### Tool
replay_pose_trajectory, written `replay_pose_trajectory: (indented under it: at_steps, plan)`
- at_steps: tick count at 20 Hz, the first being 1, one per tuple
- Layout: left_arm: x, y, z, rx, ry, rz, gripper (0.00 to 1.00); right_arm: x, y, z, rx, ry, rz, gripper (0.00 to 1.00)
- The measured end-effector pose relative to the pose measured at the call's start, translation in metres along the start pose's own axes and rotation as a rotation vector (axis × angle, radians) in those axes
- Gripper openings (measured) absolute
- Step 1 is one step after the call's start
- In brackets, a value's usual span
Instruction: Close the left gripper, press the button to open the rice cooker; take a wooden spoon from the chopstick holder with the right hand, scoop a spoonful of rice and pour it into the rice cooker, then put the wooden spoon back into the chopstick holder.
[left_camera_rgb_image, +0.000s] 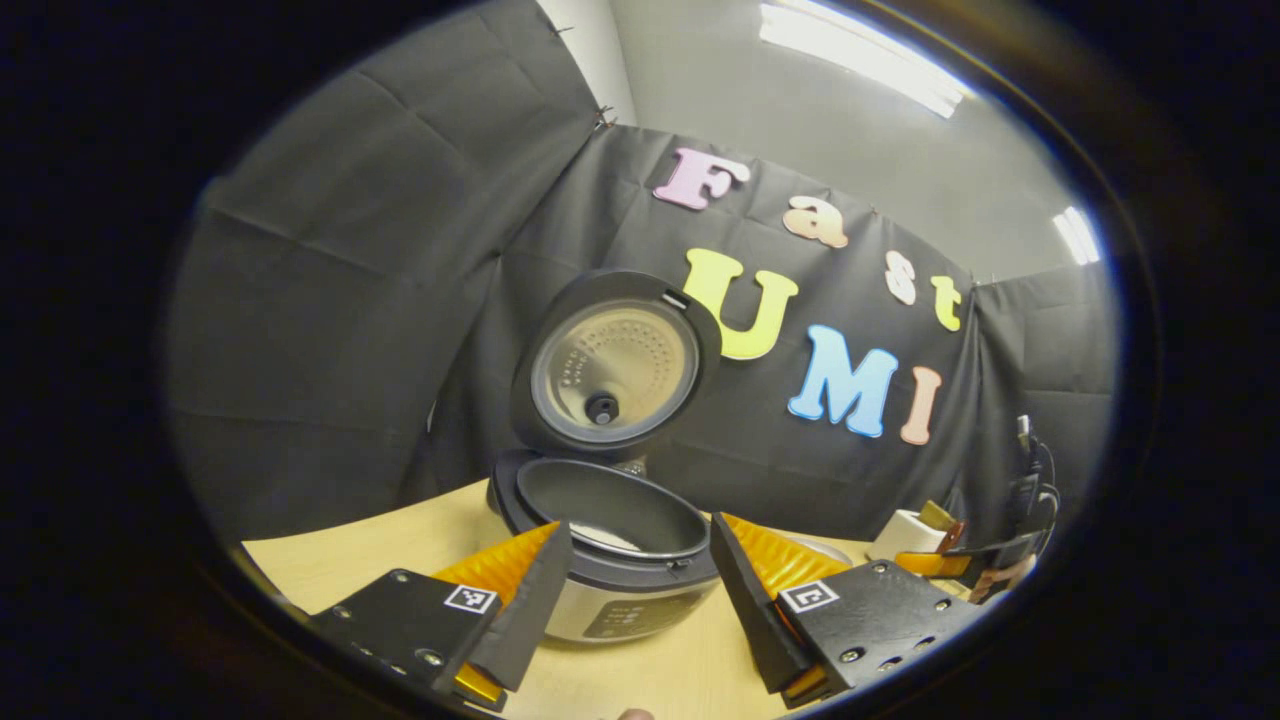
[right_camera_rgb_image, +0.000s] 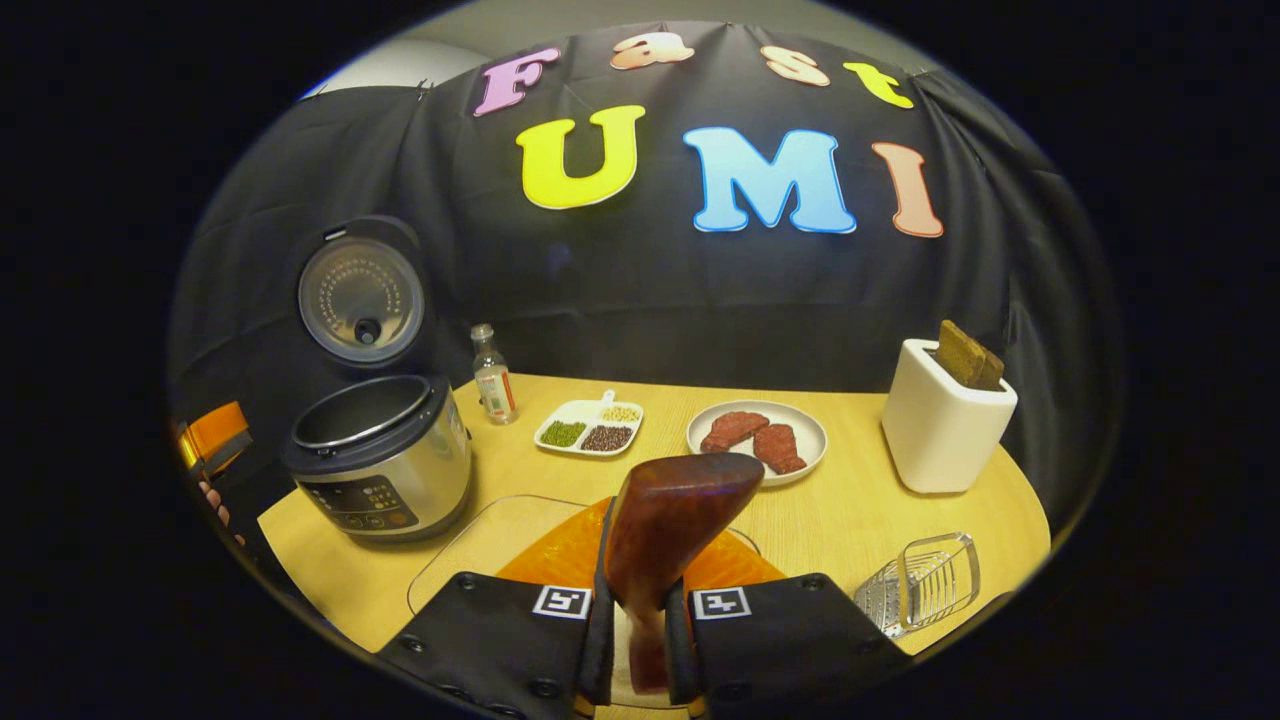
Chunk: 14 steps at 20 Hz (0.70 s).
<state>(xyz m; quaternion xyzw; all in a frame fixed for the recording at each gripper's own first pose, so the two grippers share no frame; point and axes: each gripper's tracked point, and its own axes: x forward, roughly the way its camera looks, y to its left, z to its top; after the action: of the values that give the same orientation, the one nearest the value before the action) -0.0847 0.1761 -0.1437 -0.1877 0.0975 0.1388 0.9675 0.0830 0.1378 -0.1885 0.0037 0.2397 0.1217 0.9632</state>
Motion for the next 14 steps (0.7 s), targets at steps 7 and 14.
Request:
replay_pose_trajectory:
  at_steps: [7,14]
  plan:
    - [-0.006,0.018,0.008,0.023,-0.003,0.026,0.87,0.008,0.032,-0.007,0.076,0.031,0.048,0.23]
    - [-0.014,0.021,0.007,0.004,0.002,0.017,0.87,0.015,0.067,-0.009,0.25,0.069,0.11,0.23]
